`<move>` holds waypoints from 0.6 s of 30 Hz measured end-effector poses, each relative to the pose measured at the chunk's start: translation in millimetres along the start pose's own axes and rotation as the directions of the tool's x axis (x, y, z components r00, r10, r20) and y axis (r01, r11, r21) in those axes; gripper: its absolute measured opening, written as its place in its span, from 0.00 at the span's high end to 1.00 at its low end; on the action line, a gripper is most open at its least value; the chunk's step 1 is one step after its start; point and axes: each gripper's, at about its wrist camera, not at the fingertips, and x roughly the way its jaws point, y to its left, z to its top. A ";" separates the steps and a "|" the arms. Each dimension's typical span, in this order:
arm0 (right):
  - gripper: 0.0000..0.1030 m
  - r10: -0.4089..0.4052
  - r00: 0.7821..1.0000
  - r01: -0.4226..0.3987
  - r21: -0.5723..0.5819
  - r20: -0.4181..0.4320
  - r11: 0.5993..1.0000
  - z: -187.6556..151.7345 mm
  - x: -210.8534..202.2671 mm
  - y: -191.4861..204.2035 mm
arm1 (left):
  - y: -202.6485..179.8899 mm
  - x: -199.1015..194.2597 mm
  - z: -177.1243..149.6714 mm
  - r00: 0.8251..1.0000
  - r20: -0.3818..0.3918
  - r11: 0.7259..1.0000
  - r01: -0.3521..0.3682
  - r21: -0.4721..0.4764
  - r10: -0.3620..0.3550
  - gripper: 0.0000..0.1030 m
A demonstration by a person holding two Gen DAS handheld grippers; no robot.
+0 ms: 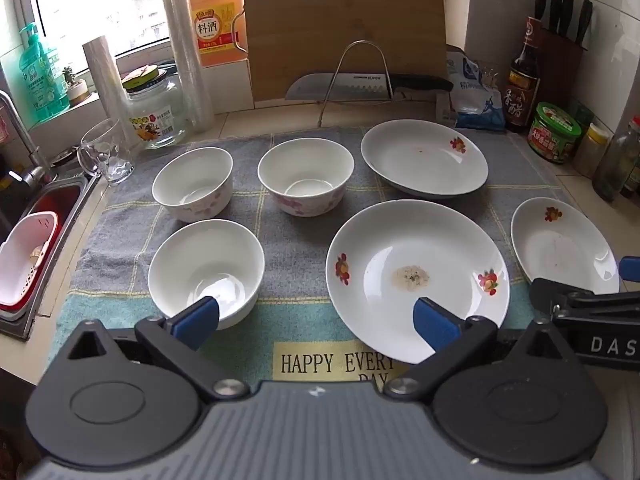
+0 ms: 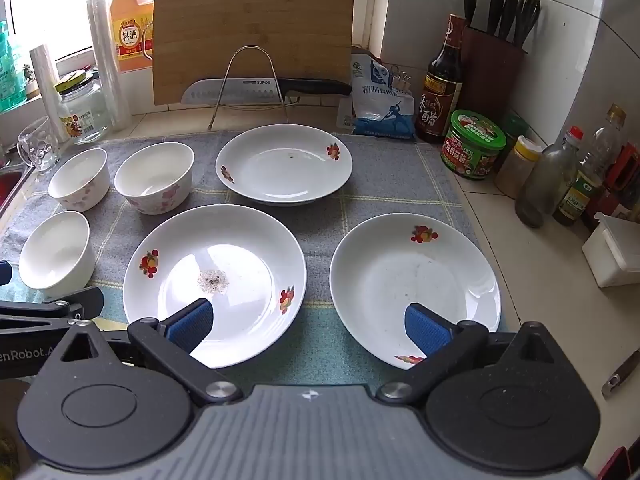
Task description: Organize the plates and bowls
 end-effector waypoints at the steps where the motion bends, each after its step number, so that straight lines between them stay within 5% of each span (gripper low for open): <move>1: 0.00 -0.001 1.000 0.001 -0.001 0.003 1.000 0.0 -0.1 0.1 | 0.6 -0.4 -0.4 1.000 0.001 1.000 0.001 0.000 -0.001 0.01; 18: 0.00 0.004 1.000 -0.004 0.001 0.006 1.000 -1.3 -0.7 1.9 | 1.1 0.2 -4.0 1.000 -0.013 1.000 -0.013 0.001 0.013 0.01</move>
